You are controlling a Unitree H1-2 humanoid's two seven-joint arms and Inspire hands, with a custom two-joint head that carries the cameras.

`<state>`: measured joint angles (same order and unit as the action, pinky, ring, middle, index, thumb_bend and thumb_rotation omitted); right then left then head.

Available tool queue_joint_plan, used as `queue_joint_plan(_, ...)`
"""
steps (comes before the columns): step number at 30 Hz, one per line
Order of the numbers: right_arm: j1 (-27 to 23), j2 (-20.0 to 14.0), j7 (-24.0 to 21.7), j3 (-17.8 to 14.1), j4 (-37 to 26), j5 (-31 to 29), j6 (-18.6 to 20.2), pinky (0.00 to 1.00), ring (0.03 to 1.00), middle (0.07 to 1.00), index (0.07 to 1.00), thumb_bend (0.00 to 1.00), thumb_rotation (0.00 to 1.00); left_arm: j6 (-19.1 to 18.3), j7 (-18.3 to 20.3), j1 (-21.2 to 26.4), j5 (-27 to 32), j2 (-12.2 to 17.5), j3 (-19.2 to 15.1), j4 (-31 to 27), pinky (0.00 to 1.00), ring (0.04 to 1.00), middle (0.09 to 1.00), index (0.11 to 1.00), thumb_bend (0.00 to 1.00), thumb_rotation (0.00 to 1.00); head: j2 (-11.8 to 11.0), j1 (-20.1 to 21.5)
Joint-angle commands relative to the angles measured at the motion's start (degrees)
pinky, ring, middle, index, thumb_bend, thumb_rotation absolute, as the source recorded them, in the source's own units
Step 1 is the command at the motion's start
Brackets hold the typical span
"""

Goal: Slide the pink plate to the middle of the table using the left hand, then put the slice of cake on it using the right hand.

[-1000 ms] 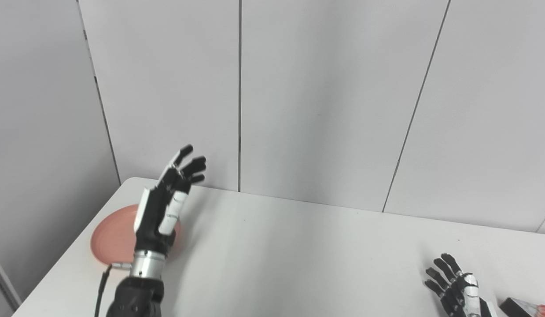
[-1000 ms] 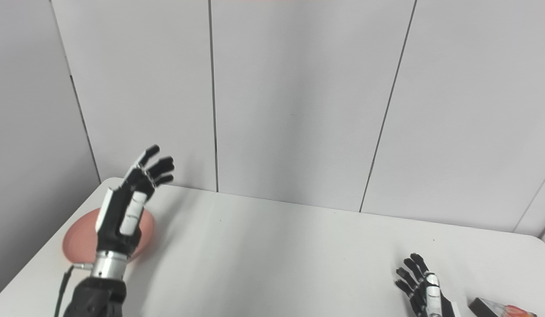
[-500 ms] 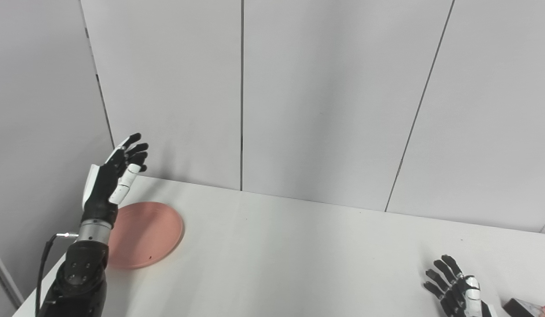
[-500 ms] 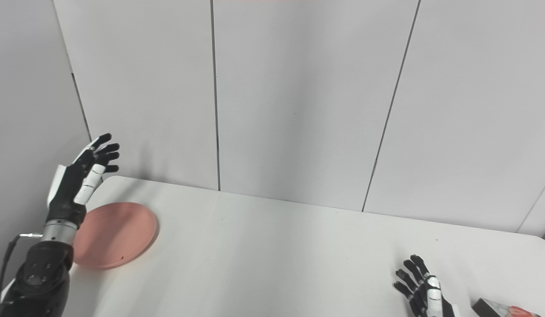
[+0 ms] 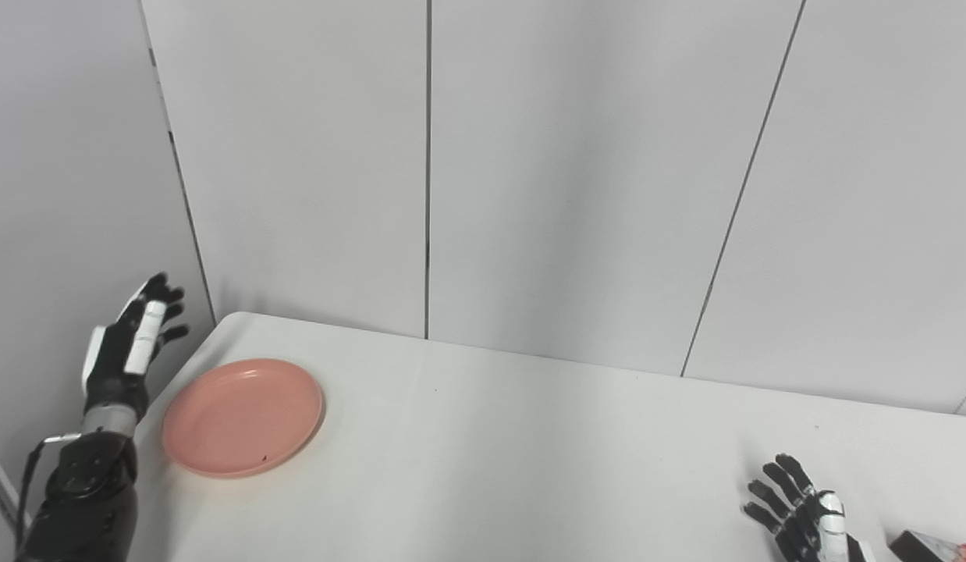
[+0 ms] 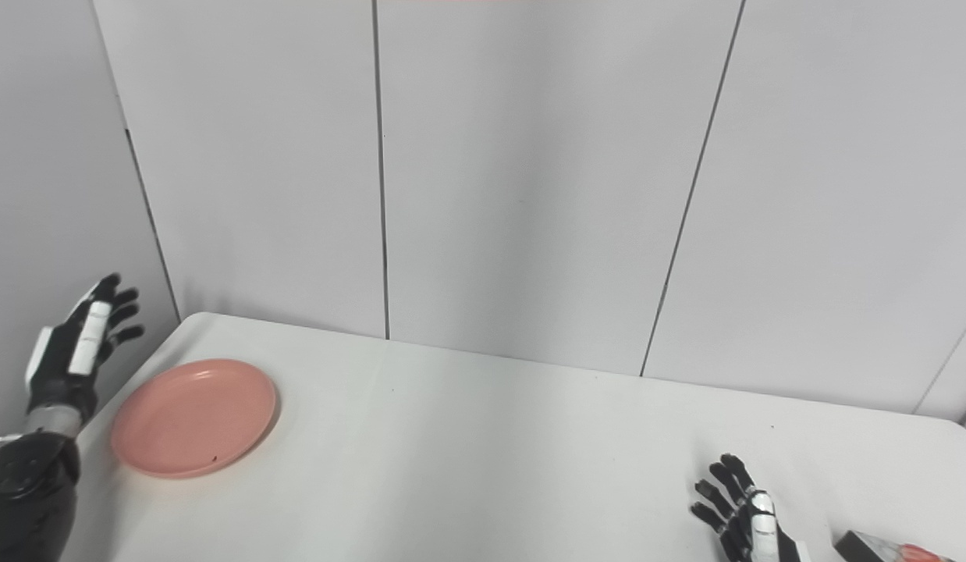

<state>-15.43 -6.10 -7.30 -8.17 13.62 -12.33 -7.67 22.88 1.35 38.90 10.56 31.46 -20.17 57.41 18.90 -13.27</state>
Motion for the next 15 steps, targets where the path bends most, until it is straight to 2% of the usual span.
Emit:
queue_joint_plan(1, 2.66, 0.80, -0.39, 0.43, 1.59, -0.35, -0.71, 0.79, 0.833, 0.885, 0.881, 0.78, 1.00, 3.27, 1.09, 2.61, 1.25, 1.59, -0.25, 0.96, 0.77, 0.864, 0.854, 0.899, 0.86, 0.86, 0.21, -0.01)
queue_joint_plan(6, 2.97, 0.71, -0.51, 0.36, 0.55, -0.79, 0.26, 0.80, 0.835, 0.890, 0.880, 0.77, 1.00, 3.03, 2.32, 2.34, 3.85, 0.18, -0.91, 3.36, 0.75, 0.844, 0.833, 0.887, 0.86, 0.82, 0.64, 0.11)
queue_joint_plan(12, 2.98, 0.78, -0.43, 0.39, 0.11, -1.00, 0.90, 0.80, 0.832, 0.890, 0.877, 0.76, 1.00, 2.15, 1.19, 1.50, 2.75, -0.28, 0.70, 1.64, 0.74, 0.836, 0.833, 0.874, 0.87, 0.83, 0.81, 0.18)
queue_joint_plan(15, 2.99, 0.89, -0.14, 0.40, -0.19, -0.85, 1.13, 0.79, 0.826, 0.885, 0.881, 0.77, 1.00, 1.72, 1.15, 0.99, 2.71, -0.37, 1.12, 1.16, 0.72, 0.816, 0.838, 0.884, 0.81, 0.85, 0.84, 0.33)
